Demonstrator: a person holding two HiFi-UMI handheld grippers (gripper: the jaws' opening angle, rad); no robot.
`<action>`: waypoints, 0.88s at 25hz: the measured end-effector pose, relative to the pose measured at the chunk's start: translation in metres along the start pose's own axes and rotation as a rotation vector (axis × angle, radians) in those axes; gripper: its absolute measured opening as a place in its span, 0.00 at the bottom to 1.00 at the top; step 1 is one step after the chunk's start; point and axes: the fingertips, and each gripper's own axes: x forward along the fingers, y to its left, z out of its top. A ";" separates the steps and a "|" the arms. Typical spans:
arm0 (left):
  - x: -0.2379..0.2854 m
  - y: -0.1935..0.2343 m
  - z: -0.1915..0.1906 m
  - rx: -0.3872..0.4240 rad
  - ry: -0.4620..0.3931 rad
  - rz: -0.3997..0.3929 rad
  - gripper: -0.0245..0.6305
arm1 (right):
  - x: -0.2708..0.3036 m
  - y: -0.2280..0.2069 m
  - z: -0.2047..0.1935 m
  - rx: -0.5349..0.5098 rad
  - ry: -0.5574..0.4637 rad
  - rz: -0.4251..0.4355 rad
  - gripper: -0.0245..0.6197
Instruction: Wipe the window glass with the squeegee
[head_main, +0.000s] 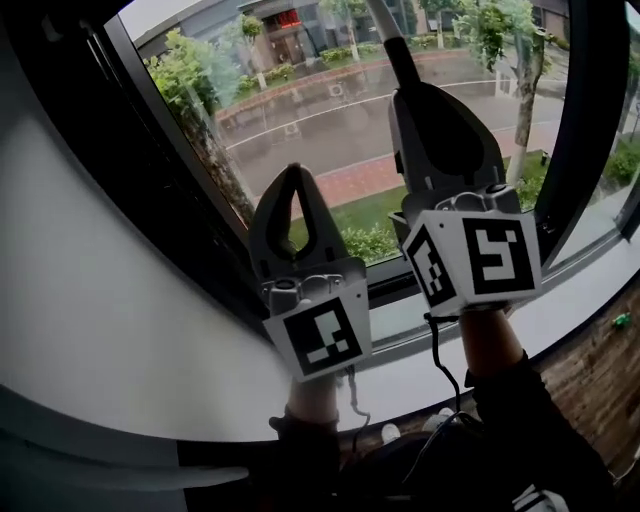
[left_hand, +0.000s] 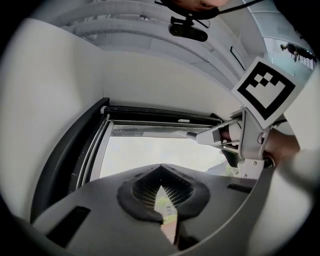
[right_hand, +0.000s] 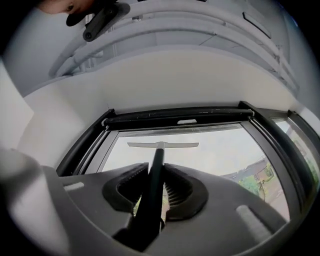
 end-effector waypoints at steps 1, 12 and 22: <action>0.003 0.002 0.005 -0.002 -0.019 -0.005 0.04 | 0.005 0.002 0.004 0.001 -0.006 -0.004 0.19; 0.024 0.018 0.044 -0.023 -0.103 -0.023 0.04 | 0.053 0.005 0.026 -0.072 -0.027 -0.017 0.19; 0.029 0.028 0.037 -0.018 -0.126 0.017 0.04 | 0.061 0.004 0.011 -0.088 -0.015 -0.007 0.19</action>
